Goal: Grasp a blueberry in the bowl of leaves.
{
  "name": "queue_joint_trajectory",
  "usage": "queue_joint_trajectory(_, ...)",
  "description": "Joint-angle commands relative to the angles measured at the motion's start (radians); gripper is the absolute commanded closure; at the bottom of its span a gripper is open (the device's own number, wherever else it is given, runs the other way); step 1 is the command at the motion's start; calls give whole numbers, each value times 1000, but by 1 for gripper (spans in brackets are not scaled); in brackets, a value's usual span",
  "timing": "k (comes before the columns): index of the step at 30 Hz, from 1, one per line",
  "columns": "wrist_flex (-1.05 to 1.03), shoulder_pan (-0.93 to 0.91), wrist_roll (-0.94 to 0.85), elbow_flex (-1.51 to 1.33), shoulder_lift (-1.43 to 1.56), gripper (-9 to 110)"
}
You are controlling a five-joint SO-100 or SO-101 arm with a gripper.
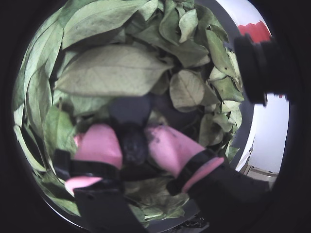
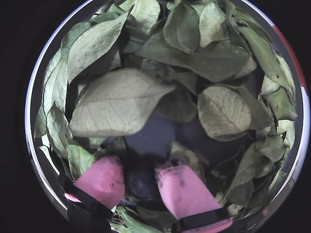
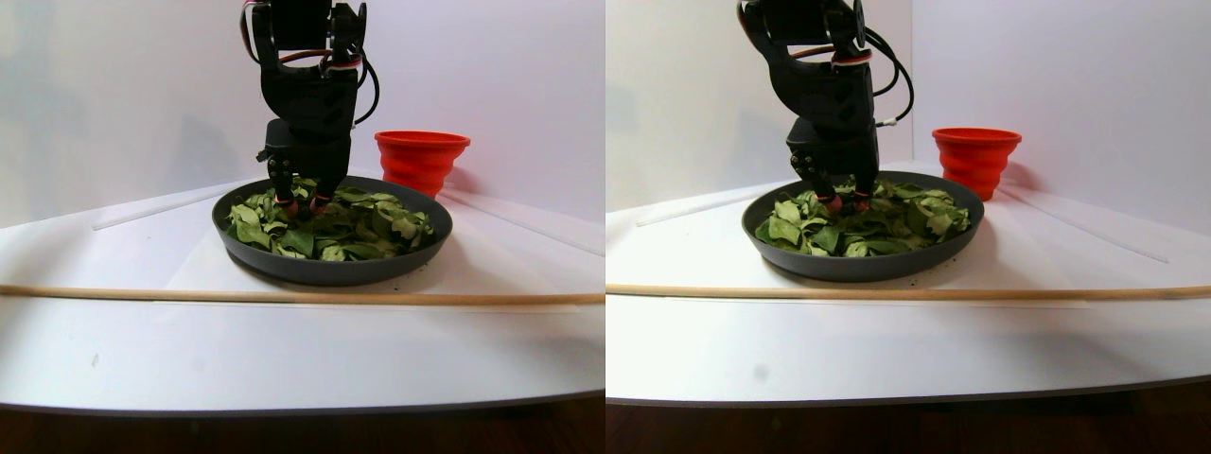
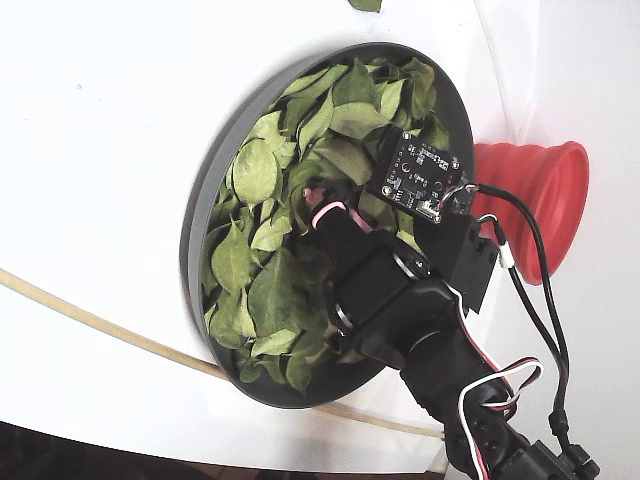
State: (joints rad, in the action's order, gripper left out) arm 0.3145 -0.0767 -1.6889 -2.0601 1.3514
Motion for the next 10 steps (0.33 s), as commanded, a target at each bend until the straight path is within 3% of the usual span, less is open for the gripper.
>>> queue_joint_trajectory(1, -12, -12, -2, 3, 106, 90)
queue_joint_trajectory(10, -46, -12, 2, 6, 152, 90)
